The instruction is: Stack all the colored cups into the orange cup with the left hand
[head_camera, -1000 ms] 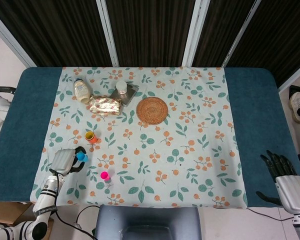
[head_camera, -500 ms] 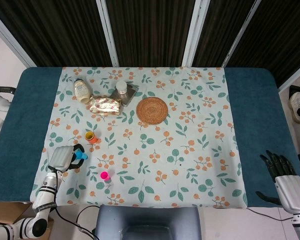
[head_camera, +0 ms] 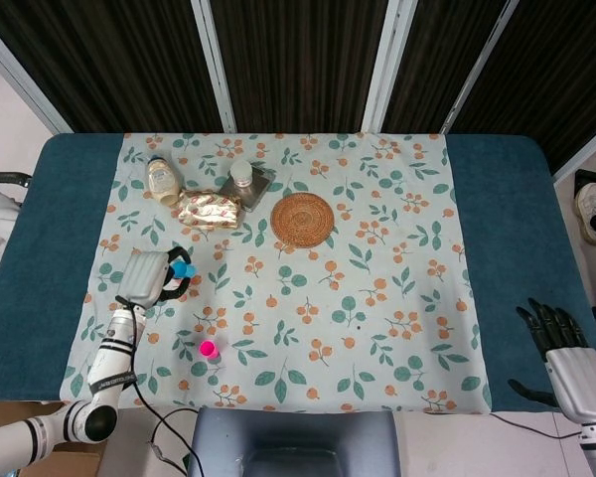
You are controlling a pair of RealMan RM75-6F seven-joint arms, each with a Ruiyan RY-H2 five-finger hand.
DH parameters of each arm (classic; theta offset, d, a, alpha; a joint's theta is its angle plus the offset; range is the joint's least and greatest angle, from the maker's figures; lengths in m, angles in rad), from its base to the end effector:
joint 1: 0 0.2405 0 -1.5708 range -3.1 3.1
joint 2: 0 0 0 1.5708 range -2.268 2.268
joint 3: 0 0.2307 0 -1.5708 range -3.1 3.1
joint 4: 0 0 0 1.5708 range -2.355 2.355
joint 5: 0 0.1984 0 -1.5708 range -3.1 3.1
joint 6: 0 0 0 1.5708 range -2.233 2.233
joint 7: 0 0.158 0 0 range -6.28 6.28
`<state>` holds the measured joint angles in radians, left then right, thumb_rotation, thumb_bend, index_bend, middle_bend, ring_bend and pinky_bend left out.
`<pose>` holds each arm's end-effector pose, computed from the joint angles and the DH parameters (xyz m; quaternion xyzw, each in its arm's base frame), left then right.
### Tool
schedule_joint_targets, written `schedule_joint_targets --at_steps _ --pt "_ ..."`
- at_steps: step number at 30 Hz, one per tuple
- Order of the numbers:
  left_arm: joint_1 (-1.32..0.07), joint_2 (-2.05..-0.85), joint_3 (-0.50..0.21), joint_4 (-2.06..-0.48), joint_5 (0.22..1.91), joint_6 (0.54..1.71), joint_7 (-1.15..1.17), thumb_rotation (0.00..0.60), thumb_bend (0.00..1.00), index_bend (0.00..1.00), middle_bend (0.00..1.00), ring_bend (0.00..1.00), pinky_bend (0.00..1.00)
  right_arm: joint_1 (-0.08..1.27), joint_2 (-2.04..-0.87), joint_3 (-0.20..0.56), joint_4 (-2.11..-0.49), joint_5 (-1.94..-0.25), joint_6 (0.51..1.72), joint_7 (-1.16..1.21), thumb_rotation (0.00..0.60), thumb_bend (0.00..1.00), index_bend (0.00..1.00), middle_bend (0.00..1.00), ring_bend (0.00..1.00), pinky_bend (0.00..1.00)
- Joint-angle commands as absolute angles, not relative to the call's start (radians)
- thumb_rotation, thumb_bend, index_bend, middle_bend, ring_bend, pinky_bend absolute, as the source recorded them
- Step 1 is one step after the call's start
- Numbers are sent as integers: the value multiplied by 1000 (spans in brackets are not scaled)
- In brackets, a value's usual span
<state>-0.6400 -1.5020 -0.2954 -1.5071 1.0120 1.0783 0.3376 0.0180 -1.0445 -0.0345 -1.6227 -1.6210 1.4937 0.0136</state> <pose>-0.1557 0.3539 0.0413 -0.6355 -0.4261 -0.4086 0.4976 -0.2886 -0.1552 0.1609 0.6386 -0.3908 0.3517 0.5619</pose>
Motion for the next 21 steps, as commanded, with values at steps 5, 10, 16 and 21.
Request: schedule_joint_targets --at_steps 5,10,16,21 --pt "-721 -1570 -335 -1412 884 1043 433 600 350 588 1000 1000 1000 16 -1037 -29 -1622 -1614 1502 30 600 185 0 0 0 0" --pt "-720 -1565 -328 -1391 878 1045 420 600 351 589 1000 1000 1000 19 -1035 -28 -1622 -1610 1495 31 600 185 0 0 0 0" --pt "-709 -1545 -309 -1400 894 1054 402 600 351 589 1000 1000 1000 17 -1038 -28 -1623 -1610 1496 24 600 185 0 0 0 0" --pt "-699 -1537 -292 -1392 896 1052 391 600 350 589 1000 1000 1000 18 -1041 -29 -1624 -1612 1494 18 600 186 0 0 0 0"
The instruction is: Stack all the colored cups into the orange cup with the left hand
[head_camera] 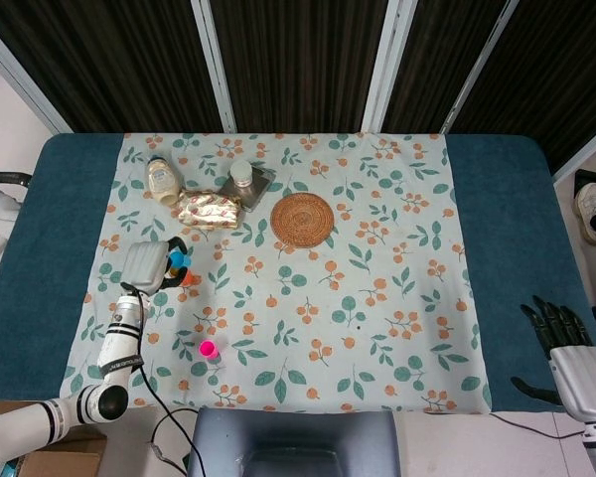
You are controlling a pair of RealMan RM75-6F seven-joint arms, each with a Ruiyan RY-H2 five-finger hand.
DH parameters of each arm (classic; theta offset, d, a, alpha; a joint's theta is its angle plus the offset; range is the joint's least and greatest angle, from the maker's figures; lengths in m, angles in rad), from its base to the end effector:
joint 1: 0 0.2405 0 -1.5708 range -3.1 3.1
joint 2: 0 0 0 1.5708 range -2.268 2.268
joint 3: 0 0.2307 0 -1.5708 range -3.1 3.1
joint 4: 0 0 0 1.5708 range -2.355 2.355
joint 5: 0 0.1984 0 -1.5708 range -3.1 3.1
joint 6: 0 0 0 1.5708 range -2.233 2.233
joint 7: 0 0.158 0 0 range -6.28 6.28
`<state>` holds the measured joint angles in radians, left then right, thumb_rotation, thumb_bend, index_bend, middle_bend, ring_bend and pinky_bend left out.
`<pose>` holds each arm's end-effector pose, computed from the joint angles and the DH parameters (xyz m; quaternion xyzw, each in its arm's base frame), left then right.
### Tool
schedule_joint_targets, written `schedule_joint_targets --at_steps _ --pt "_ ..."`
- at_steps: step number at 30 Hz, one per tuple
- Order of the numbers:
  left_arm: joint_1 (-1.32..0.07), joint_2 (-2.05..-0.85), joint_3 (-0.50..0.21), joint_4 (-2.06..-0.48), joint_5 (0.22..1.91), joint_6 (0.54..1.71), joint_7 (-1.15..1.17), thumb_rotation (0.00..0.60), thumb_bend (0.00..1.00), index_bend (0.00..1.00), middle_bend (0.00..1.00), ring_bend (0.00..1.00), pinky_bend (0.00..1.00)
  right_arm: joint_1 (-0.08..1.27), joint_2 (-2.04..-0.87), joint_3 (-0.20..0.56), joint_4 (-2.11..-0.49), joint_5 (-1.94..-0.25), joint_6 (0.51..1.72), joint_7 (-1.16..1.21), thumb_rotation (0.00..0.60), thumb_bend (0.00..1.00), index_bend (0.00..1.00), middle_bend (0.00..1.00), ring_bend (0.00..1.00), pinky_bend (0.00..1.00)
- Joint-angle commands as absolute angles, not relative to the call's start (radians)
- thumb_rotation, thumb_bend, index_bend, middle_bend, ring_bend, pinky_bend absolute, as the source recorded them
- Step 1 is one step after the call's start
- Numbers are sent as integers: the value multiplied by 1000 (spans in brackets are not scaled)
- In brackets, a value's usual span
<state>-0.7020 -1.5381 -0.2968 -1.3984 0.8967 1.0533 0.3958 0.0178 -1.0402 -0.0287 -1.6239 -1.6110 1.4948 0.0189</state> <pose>-0.1671 0.3744 0.0374 -0.6307 -0.4258 -0.3721 0.5315 -0.2895 -0.1565 0.1637 0.6340 -0.3916 0.3527 0.5660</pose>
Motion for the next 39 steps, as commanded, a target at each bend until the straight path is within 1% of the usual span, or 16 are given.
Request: schedule_joint_targets --at_steps 1,13,15,16,17,19,21,26,30,32,34,35,36,39 --pt "-698 -1537 -289 -1388 895 1050 390 600 350 589 1000 1000 1000 18 -1041 -30 -1625 -1612 1493 18 600 185 0 0 0 0" --pt "-694 -1538 -265 -1368 900 1029 367 600 347 586 1000 1000 1000 19 -1041 -31 -1625 -1614 1492 20 600 185 0 0 0 0" --pt "-696 -1543 -258 -1361 902 1026 370 600 347 555 1000 1000 1000 18 -1040 -31 -1625 -1615 1493 21 600 186 0 0 0 0" --pt "-696 -1545 -256 -1358 902 1025 371 600 348 493 1000 1000 1000 18 -1040 -31 -1625 -1615 1494 22 600 185 0 0 0 0" --pt "-697 -1549 -254 -1352 900 1022 372 600 351 404 1000 1000 1000 18 -1040 -31 -1625 -1615 1494 23 600 185 0 0 0 0" --pt "-698 -1553 -251 -1348 899 1020 373 600 355 113 1000 1000 1000 19 -1040 -31 -1625 -1615 1494 24 600 185 0 0 0 0" --pt "-697 -1557 -252 -1350 904 1024 365 600 355 8 1000 1000 1000 19 -1039 -32 -1624 -1616 1492 25 600 185 0 0 0 0" --pt "-679 -1530 -242 -1418 965 1057 334 600 353 0 1000 1000 1000 19 -1038 -33 -1624 -1618 1493 28 600 185 0 0 0 0" --pt "-639 -1456 -210 -1582 1031 1086 301 600 347 4 1000 1000 1000 20 -1037 -38 -1625 -1626 1491 28 600 185 0 0 0 0" --pt "-590 -1388 -156 -1710 1113 1120 273 600 344 6 1000 1000 1000 20 -1035 -41 -1624 -1632 1491 32 600 185 0 0 0 0" --pt "-552 -1345 -106 -1783 1179 1143 252 600 344 11 1000 1000 1000 21 -1034 -44 -1624 -1635 1489 35 600 185 0 0 0 0" --pt "-528 -1319 -69 -1820 1221 1157 241 600 343 14 1000 1000 1000 21 -1033 -45 -1624 -1638 1489 37 600 186 0 0 0 0" --pt "-516 -1309 -52 -1835 1240 1162 234 600 343 20 1000 1000 1000 21 -1032 -46 -1624 -1640 1489 39 600 185 0 0 0 0" --pt "-463 -1274 31 -1875 1328 1181 195 600 342 20 1000 1000 1000 21 -1029 -53 -1623 -1653 1491 47 600 185 0 0 0 0"
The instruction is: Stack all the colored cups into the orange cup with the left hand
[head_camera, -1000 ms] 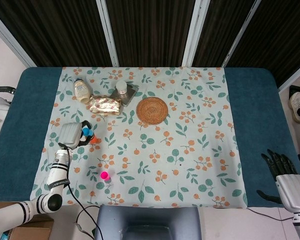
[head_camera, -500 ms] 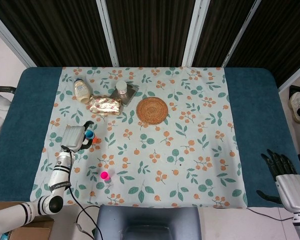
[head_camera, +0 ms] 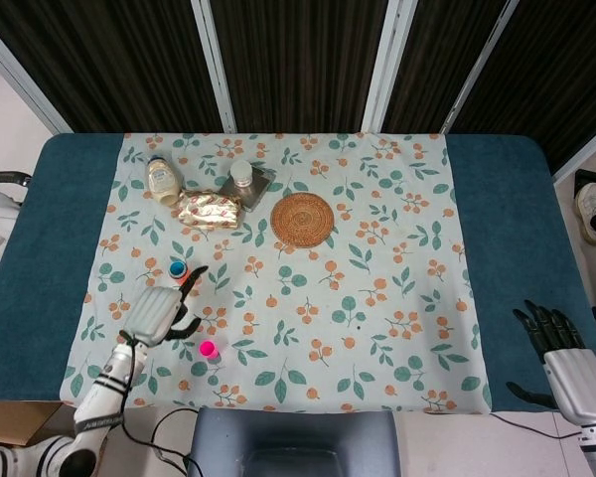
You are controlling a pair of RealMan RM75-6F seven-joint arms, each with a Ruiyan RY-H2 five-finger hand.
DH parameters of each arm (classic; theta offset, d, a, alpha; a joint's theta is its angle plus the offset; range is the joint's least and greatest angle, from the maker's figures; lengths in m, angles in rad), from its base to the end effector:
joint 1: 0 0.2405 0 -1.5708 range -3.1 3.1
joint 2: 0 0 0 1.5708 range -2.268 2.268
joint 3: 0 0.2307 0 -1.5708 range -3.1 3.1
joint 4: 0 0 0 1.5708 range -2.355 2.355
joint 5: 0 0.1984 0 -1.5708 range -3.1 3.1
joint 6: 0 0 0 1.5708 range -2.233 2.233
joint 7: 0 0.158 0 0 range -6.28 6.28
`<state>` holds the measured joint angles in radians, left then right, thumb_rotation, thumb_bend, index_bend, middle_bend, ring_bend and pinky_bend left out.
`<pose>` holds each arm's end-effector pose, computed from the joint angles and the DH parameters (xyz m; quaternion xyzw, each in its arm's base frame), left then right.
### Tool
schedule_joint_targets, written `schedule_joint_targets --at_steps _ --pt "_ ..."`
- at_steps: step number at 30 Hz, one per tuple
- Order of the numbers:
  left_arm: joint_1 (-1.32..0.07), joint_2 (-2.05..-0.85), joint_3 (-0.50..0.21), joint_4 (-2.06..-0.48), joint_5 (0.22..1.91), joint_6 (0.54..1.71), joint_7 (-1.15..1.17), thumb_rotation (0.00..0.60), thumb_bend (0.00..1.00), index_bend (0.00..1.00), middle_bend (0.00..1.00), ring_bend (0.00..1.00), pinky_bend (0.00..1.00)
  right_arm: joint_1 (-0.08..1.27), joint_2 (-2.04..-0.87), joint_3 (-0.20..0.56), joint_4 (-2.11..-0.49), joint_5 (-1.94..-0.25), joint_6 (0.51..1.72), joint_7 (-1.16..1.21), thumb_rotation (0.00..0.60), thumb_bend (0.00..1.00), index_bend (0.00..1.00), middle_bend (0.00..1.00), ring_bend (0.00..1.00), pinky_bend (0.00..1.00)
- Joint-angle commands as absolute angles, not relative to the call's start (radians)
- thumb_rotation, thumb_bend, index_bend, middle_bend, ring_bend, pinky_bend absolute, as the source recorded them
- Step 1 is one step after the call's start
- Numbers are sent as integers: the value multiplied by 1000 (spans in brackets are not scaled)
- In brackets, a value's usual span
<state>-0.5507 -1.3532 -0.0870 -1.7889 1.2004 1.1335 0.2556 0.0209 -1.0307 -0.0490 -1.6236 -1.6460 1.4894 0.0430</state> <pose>-0.1518 0.2768 0.0373 -0.6926 -0.4420 -0.4007 0.4053 -0.2870 -0.1526 0.1606 0.6457 -0.3966 0.3547 0.5476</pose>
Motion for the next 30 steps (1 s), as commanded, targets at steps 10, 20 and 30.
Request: schedule_joint_targets --at_steps 10,20,30 --pt "-394 -1320 100 -1820 1406 1205 189 600 340 75 1000 1000 1000 17 -1021 -69 -1616 -1685 1505 70 600 185 0 0 0 0" --pt "-397 -1402 54 -1750 1325 1156 190 600 362 135 1000 1000 1000 17 -1020 -72 -1615 -1690 1505 71 600 185 0 0 0 0" --pt "-412 -1503 9 -1664 1260 1111 211 600 361 209 1000 1000 1000 19 -1022 -70 -1616 -1683 1501 67 600 186 0 0 0 0"
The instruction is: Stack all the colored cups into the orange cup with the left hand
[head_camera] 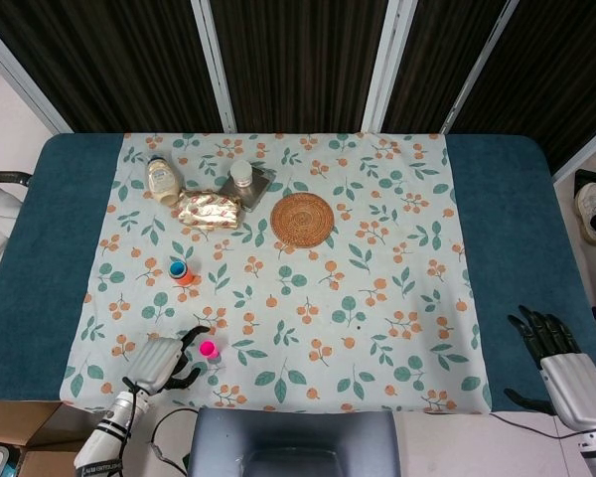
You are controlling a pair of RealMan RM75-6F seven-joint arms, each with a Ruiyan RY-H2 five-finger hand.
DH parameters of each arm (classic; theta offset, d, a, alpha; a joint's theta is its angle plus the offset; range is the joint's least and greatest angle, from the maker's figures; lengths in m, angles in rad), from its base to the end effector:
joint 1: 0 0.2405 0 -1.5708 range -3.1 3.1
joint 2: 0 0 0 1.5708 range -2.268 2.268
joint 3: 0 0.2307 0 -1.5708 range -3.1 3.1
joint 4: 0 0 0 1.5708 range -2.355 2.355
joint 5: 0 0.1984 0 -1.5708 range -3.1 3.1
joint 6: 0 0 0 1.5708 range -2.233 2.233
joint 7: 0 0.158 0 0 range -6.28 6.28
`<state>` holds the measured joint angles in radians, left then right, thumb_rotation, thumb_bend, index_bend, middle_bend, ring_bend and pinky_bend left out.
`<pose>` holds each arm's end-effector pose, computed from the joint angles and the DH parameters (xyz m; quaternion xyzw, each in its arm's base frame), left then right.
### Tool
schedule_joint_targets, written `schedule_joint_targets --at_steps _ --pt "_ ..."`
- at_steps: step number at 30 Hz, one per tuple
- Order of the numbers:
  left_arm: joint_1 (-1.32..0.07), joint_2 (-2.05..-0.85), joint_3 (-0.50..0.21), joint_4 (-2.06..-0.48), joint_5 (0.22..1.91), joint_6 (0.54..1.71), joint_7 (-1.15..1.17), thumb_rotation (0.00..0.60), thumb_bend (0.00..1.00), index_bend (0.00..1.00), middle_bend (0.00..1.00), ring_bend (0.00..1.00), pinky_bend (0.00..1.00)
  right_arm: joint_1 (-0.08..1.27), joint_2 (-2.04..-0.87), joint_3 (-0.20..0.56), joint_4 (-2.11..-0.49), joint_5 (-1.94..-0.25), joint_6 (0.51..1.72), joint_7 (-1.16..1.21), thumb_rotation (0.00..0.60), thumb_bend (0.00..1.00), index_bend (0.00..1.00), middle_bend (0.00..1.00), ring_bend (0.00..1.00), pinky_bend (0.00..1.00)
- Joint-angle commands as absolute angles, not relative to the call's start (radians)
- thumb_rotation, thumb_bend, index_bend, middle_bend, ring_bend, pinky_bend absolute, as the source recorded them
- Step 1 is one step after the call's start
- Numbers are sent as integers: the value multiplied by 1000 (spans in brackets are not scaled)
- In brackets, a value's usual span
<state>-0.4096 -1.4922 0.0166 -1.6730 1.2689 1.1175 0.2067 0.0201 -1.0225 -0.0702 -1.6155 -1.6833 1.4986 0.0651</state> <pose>-0.1918 0.2262 -0.0121 -0.6877 -0.5061 -0.3546 0.3810 -0.2852 -0.1473 0.1595 0.6564 -0.3966 0.3577 0.5328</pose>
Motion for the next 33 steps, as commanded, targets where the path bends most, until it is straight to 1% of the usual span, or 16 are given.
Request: schedule_joint_targets --at_steps 1,5,16,21,27,31,33 --pt "-412 -1507 7 -1662 1256 1109 210 600 360 210 1000 1000 1000 19 -1022 -70 -1615 -1683 1503 68 600 185 0 0 0 0" --pt "-414 -1518 -1 -1655 1251 1102 205 600 359 225 1000 1000 1000 18 -1020 -70 -1615 -1684 1505 71 600 185 0 0 0 0" --pt "-419 -1547 -18 -1639 1250 1099 204 600 361 407 1000 1000 1000 17 -1017 -70 -1613 -1687 1510 81 600 186 0 0 0 0" --pt "-421 -1558 -30 -1626 1245 1098 198 600 363 443 1000 1000 1000 17 -1017 -70 -1613 -1688 1512 82 600 185 0 0 0 0" --pt "-423 -1560 -40 -1620 1243 1096 187 600 370 519 1000 1000 1000 17 -1018 -69 -1613 -1686 1512 81 600 185 0 0 0 0" --pt "-425 -1555 -47 -1621 1242 1097 189 600 372 548 1000 1000 1000 17 -1018 -69 -1613 -1686 1511 79 600 185 0 0 0 0" --pt "-429 -1546 -63 -1634 1240 1103 186 600 371 556 1000 1000 1000 17 -1018 -69 -1613 -1686 1512 79 600 185 0 0 0 0"
